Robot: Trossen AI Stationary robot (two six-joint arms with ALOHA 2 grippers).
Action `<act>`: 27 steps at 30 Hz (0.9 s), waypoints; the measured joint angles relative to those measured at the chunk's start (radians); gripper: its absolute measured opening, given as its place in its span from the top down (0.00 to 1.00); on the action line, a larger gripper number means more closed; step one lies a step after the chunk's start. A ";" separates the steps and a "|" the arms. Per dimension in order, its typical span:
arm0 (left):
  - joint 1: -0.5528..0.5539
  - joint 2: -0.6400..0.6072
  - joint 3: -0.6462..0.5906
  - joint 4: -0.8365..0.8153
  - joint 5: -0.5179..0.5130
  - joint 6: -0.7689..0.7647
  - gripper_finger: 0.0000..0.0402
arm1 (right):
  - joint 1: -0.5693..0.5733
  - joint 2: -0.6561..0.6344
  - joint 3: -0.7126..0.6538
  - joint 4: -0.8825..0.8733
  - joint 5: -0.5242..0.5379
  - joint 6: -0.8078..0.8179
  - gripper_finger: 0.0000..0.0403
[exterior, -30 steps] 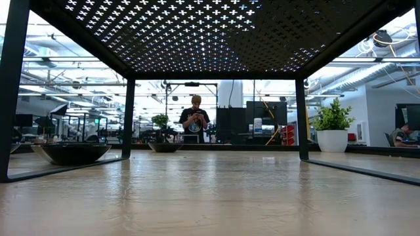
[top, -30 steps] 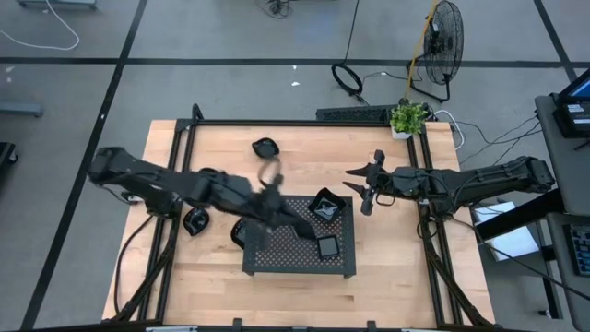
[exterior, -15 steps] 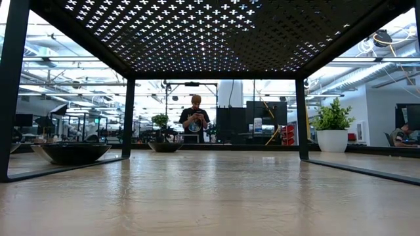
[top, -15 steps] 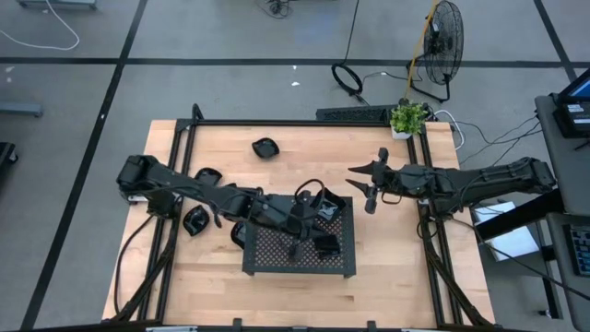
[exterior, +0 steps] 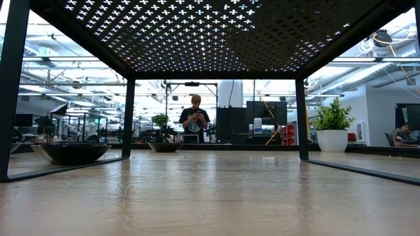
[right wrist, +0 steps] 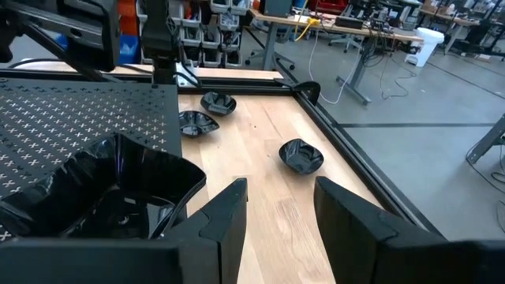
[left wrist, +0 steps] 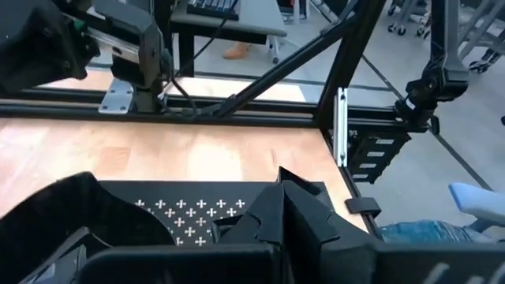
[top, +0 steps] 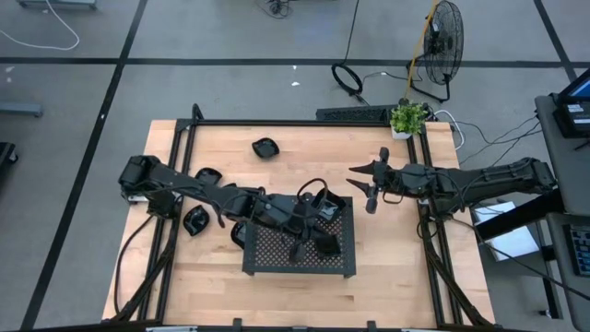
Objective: Pick & Place Mini shaped plates
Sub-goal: Stack the black square plate on top of the black square plates on the shelf
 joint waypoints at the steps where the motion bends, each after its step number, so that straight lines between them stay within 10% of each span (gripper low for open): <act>1: 0.000 0.000 0.000 0.004 0.000 0.000 0.99 | 0.000 0.000 0.000 0.000 0.000 0.000 0.66; 27: 0.000 -0.132 -0.001 -0.107 -0.002 0.018 0.63 | 0.007 0.001 0.000 -0.071 -0.121 0.100 0.66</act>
